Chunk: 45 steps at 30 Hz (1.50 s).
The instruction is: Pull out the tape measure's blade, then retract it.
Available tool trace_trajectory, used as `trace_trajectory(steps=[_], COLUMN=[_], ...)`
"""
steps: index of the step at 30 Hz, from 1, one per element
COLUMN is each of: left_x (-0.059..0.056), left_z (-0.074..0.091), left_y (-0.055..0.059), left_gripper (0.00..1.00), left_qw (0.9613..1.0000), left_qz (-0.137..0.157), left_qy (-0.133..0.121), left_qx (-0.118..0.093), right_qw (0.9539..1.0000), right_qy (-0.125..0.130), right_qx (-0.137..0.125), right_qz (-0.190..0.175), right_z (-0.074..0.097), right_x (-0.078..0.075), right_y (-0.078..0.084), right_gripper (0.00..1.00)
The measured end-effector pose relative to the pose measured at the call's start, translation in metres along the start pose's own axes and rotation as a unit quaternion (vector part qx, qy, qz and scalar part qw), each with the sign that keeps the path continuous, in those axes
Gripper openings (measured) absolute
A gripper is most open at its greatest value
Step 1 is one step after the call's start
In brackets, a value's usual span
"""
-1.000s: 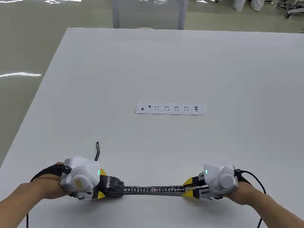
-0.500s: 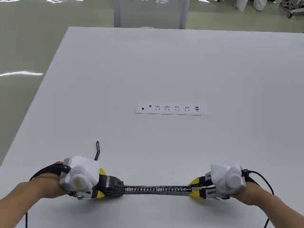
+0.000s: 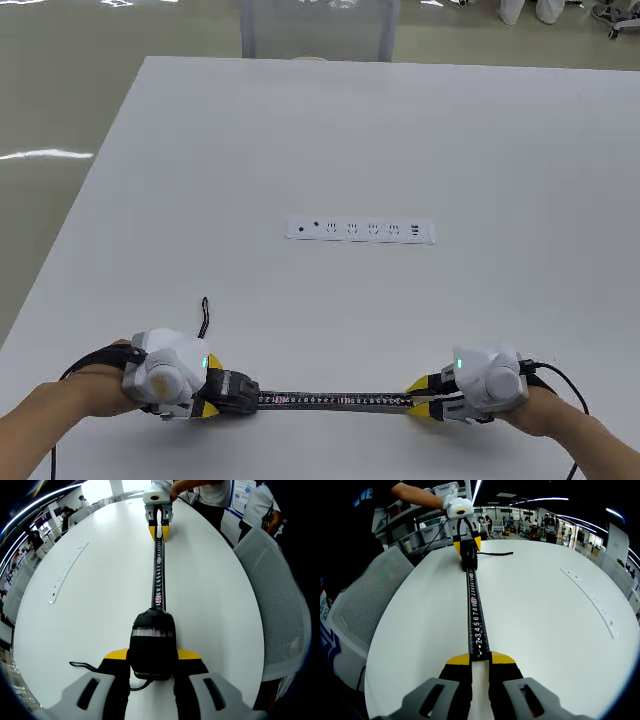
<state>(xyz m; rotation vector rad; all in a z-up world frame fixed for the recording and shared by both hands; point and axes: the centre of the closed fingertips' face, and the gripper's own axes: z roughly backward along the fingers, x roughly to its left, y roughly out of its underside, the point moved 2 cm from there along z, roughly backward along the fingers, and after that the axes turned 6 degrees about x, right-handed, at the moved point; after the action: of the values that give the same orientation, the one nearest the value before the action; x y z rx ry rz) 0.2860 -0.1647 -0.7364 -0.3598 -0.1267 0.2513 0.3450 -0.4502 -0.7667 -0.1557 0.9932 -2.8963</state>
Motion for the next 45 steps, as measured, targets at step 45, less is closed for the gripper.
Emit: trace_trajectory(steps=[45], left_x=[0.001], left_z=[-0.001], left_y=[0.001], left_gripper=[0.31], left_qw=[0.9999], left_qz=[-0.005], left_qy=[0.009], left_qx=[-0.001], right_qw=[0.9993], right_qy=[0.016], right_qx=[0.029], right_qz=[0.017], right_z=[0.006], right_x=[0.003], right_y=[0.013], right_gripper=[0.12])
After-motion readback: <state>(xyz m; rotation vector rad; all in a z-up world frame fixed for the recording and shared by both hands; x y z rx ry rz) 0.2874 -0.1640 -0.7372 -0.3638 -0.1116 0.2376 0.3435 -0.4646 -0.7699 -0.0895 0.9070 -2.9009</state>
